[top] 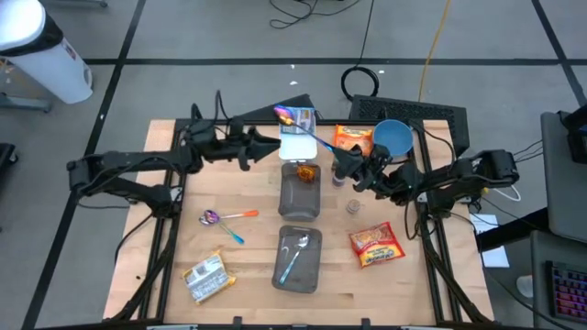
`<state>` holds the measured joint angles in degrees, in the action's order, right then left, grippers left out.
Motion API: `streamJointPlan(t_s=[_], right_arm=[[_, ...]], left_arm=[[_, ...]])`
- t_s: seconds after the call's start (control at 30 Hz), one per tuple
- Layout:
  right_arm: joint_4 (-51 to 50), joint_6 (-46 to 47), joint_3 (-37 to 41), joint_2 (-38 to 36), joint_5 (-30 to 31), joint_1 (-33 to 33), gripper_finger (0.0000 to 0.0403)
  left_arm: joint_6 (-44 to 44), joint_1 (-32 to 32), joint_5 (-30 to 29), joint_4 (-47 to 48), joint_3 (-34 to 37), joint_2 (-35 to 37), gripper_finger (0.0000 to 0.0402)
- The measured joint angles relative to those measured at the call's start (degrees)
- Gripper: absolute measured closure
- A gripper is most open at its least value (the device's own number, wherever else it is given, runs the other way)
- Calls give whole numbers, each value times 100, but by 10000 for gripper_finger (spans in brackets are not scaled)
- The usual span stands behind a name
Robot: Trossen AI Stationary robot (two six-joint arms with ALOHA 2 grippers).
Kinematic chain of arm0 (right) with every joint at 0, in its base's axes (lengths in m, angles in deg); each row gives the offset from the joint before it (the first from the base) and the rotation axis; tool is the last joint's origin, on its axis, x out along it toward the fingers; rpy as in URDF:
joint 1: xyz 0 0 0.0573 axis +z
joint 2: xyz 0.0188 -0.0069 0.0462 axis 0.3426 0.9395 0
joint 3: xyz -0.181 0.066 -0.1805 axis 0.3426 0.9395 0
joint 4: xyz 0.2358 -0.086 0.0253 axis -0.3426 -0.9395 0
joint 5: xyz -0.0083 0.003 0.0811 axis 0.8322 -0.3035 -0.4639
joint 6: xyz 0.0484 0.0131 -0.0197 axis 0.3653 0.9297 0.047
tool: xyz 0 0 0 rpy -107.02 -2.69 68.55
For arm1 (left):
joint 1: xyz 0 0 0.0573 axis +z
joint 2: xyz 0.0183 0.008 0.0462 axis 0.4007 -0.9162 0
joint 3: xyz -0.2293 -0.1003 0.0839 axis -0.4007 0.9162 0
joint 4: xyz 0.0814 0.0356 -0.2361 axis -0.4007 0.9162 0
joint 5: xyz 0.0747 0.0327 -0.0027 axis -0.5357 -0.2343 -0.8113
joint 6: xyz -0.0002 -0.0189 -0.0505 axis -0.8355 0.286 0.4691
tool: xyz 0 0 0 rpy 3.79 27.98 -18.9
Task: Pick & Place Food Item
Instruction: Put the blue spoon into the bottom black bin
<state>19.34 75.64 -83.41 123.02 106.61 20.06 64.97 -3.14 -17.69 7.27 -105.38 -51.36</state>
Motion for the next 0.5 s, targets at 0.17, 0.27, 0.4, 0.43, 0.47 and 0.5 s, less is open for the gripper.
streamJointPlan(t_s=[0.17, 0.27, 0.4, 0.43, 0.47, 0.5], right_arm=[[-5, -58, -206, 73, -25, 10, 403], [-8, -79, -282, 55, -34, 10, 403], [-52, -58, -283, 65, -42, 10, 403], [-41, -33, -283, 62, -74, 10, 403], [-41, -15, -283, 62, -176, 8, 403], [-56, -14, -283, 64, -200, 8, 403]], left_arm=[[187, -107, -28, -1018, -2, -382, 266], [235, -124, -280, -1318, -1, -475, 266], [235, -124, -621, -1477, -2, -461, 266], [235, -122, -670, -1479, -2, -461, 266], [235, -118, -692, -1507, -2, -461, 266], [235, -113, -703, -1590, -2, -461, 266]])
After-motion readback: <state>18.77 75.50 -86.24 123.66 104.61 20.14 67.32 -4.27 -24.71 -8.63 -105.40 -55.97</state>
